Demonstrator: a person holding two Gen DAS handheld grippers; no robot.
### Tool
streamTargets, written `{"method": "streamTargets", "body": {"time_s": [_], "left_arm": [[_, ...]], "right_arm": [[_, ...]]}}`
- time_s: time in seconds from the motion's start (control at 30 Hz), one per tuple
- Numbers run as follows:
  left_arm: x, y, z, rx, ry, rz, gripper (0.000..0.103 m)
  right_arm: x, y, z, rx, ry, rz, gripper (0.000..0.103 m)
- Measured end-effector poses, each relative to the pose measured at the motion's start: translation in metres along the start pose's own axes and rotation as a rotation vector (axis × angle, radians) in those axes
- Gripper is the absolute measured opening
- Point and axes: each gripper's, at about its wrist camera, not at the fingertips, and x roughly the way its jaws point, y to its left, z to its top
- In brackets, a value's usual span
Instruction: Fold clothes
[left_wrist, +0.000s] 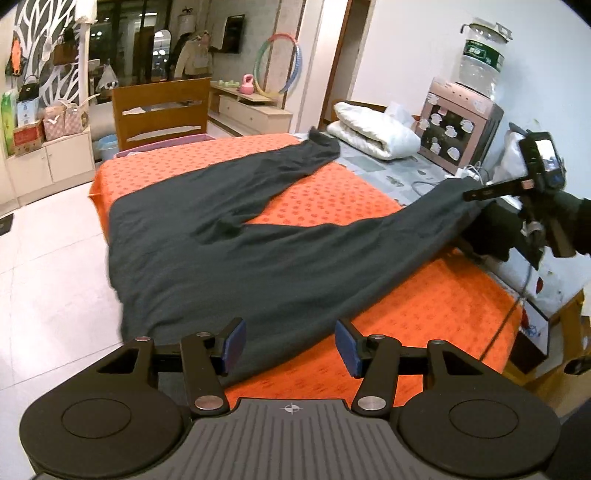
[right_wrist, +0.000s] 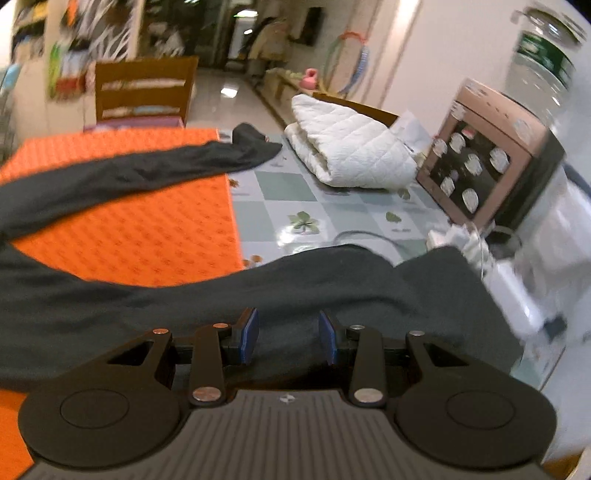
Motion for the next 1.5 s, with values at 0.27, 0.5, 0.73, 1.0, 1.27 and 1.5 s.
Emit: {"method": "streamTargets", "body": {"time_s": [0.27,0.5,0.73,1.0,1.27,1.5], "left_arm": [[0.026,-0.04,0.006,0.022,0.016,-0.022,0.056],[0.032,-0.042,0.004,0.001,0.025,-0.002,0.056],[0.026,-0.031,0.001,-0.005,0.052,0.019,0.057],[0.011,-0.014,0.005,-0.018,0.024,0.043,0.058],[-0.008,0.035,0.005,0.007,0.003,0.005,0.059],[-0.029,0.126,0.016,0.104,0.031,-0.076,0.059]], "right_arm": [[0.014,-0.027,-0.019,-0.092,0.073,0.038,0.041],[-0.013,-0.04,-0.054,-0.084,0.099,0.039,0.041],[-0.011,-0.038,-0.028,-0.039,-0.019,0.029,0.041],[0.003,-0.041,-0.037,0.032,0.057,0.011,0.041],[-0.059,-0.002,-0.033,0.125,-0.008,0.015,0.042],[-0.117,0.077,-0.011,0.258,-0.044,-0.003,0.043]]}}
